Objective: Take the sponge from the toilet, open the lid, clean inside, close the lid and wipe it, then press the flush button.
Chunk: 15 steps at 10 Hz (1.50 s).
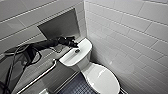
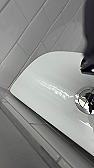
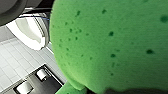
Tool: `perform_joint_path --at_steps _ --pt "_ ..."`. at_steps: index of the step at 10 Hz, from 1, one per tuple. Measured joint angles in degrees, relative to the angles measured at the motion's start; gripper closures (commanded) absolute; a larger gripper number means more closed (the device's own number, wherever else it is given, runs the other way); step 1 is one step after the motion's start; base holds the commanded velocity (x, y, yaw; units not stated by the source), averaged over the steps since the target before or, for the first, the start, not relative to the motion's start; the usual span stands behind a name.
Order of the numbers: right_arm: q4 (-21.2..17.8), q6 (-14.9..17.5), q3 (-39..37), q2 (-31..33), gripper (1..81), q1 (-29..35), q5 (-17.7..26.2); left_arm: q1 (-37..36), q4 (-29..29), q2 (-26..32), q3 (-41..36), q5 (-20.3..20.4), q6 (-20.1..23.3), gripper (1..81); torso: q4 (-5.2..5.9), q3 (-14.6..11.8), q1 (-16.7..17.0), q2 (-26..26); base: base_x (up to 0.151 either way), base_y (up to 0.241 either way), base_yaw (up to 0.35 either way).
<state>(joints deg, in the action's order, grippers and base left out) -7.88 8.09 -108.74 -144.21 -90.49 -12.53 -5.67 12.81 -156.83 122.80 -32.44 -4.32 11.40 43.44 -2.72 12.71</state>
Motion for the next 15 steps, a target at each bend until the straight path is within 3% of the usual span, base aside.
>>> perform_joint_path --at_steps 6,15 --pt "0.0 0.0 0.0 0.1 81.1 -0.2 -0.6 0.0 -4.7 -2.8 5.2 -2.8 -0.1 81.1 0.00 0.1 0.0 0.0 0.000 0.000 0.000" --pt "0.0 0.0 0.0 0.1 81.1 -0.3 -0.9 2.9 -9.9 -6.4 12.1 -2.4 0.9 81.1 -0.02 0.6 0.0 0.0 0.000 0.000 0.000"
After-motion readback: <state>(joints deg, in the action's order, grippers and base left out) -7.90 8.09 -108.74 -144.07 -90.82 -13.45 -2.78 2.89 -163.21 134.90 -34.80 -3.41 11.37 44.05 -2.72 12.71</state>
